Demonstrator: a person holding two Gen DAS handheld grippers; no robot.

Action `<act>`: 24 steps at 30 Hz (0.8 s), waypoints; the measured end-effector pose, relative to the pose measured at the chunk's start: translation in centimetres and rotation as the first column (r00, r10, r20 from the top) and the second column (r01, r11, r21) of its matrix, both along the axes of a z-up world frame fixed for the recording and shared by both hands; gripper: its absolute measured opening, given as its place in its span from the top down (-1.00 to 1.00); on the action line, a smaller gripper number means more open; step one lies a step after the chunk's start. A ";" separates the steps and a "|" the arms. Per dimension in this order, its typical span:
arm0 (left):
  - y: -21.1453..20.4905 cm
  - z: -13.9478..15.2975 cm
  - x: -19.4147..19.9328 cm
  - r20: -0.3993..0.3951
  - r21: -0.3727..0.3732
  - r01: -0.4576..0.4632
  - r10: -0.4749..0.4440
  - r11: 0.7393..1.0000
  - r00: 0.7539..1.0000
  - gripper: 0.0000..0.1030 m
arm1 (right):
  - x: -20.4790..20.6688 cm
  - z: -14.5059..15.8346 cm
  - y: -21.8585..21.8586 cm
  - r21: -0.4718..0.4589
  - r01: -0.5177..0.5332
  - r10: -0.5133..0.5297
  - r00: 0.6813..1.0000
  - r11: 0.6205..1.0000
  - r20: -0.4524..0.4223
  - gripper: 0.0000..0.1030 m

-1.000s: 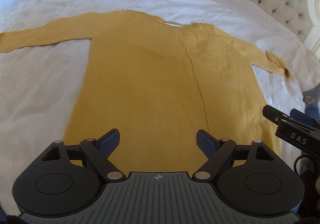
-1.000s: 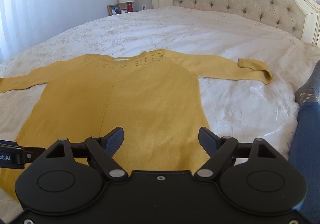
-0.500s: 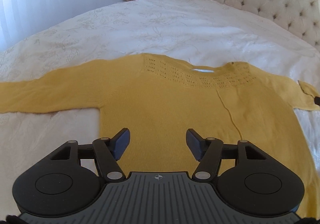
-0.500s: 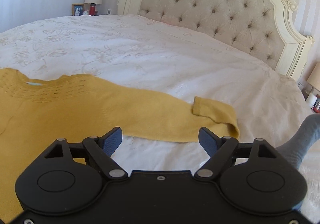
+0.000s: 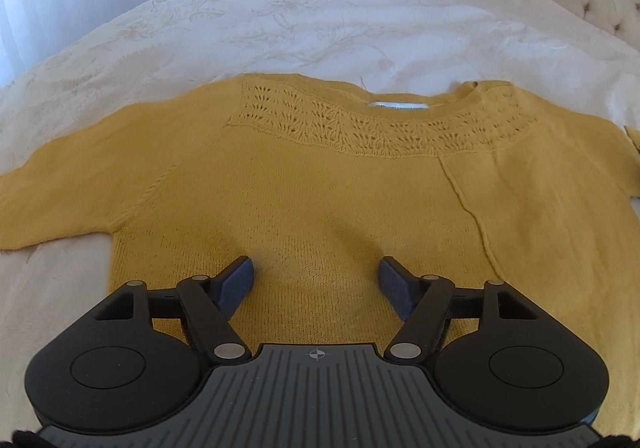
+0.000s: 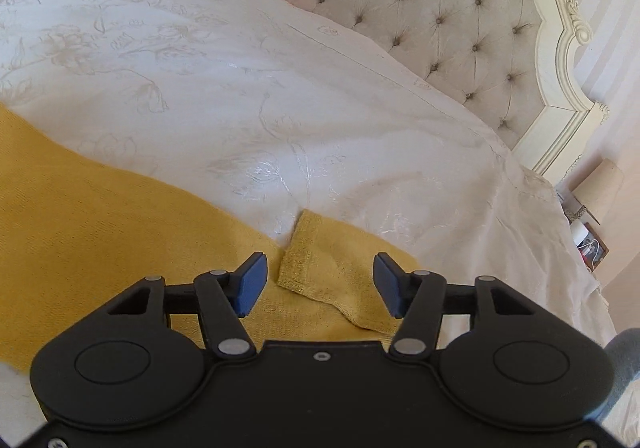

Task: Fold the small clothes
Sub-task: 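Move the right gripper to the sleeve cuff and close on it, then carry the held sleeve across the sweater body and open the right gripper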

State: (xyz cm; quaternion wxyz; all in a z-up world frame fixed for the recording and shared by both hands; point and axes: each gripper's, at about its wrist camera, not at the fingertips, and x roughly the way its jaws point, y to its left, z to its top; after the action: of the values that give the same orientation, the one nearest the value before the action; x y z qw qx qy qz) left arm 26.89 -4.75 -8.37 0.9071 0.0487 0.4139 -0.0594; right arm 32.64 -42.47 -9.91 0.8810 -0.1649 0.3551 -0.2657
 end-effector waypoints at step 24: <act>6.0 3.3 -2.3 0.050 -0.111 0.019 -0.014 0.994 0.999 -0.38 | -3.5 6.6 -4.7 0.383 0.103 -0.160 0.980 0.918 0.118 0.78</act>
State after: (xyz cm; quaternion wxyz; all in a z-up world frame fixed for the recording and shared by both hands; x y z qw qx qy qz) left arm 24.56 1.29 -5.04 0.9178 0.0030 0.3870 -0.0887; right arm 29.15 -47.20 -3.30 0.9001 0.0506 0.3435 -0.2632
